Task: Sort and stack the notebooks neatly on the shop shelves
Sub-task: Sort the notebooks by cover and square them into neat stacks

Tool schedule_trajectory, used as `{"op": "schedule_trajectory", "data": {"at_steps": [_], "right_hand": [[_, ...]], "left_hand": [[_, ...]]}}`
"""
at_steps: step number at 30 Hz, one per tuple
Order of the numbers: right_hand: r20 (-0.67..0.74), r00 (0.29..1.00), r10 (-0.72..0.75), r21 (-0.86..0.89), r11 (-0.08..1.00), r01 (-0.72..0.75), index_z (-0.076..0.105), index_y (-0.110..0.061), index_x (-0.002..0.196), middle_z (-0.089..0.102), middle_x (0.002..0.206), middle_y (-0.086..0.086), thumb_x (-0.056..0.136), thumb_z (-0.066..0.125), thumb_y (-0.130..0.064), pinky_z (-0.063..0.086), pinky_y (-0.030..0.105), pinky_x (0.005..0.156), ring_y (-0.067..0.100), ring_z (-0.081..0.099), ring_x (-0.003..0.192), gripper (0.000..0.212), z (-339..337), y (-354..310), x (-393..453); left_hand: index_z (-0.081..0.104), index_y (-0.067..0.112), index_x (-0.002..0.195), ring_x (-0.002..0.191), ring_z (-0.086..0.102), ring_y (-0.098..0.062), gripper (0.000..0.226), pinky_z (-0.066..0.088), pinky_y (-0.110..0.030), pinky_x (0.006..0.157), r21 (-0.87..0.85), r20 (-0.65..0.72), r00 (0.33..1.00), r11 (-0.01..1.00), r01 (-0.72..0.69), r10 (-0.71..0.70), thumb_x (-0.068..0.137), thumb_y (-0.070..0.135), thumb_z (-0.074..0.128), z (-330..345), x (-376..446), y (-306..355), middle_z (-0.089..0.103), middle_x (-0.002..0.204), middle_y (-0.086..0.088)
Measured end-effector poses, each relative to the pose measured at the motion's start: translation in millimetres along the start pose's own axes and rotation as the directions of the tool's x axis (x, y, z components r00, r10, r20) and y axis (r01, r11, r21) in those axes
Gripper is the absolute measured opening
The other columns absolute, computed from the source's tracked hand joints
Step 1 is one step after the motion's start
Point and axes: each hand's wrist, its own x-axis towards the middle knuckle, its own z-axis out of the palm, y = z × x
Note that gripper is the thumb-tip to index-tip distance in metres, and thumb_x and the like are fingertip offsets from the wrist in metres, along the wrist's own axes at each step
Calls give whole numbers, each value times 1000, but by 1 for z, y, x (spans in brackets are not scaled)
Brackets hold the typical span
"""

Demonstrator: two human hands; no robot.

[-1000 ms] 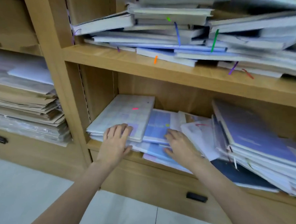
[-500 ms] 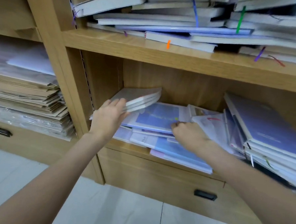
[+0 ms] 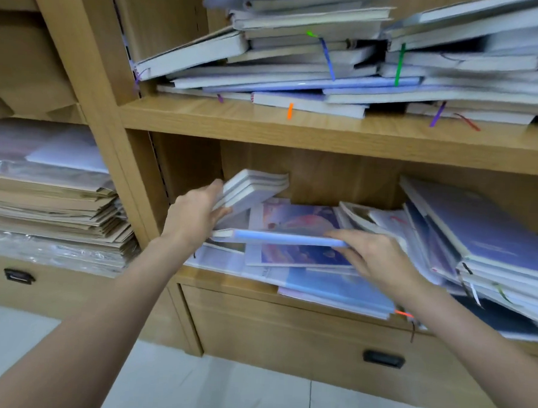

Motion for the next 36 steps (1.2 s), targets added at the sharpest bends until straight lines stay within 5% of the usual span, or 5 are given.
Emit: {"op": "schedule_trajectory", "data": {"at_steps": [8,16,24,32,36], "right_hand": [[-164,986,14,122,993,6,65,-18,105,68,87,-9,88,47,-23,43,12,67,2,60,76,25,-40,-33,-22],[-426,848,-314,-284,937,204,72,-5,98,72,98,5,92,48,-2,58,34,67,20,71,85,25,-56,-88,11],[-109,991,-78,-311,949,41,73,-13,87,71,79,5,67,46,-12,52,26,47,22,69,64,33,-23,-100,4],[450,859,245,276,877,-395,40,-29,139,39,140,-17,80,39,-71,30,21,106,-2,35,128,73,-25,-59,-15],[617,628,474,588,253,-768,39,-26,137,56,128,-2,80,62,-39,47,24,85,11,58,109,64,-34,-39,-16]], "left_hand": [[63,16,92,88,61,-17,9,47,-28,76,-509,304,945,818,267,-120,84,13,65,-20,-34,-37,66,90,0],[60,8,98,96,63,-24,14,58,-29,75,-896,432,730,-162,413,-529,94,5,46,-31,-113,-23,64,104,-16],[33,12,140,107,61,-33,73,57,-41,80,-753,567,790,-535,383,-233,76,9,70,-20,-116,55,53,128,-16],[55,7,119,97,64,-25,33,56,-37,77,-854,505,785,-339,395,-359,89,-1,44,3,-98,49,65,117,-13],[53,7,126,112,59,-28,36,45,-44,99,-783,597,777,-356,510,-199,92,17,44,-16,-71,31,65,118,-13]]}}
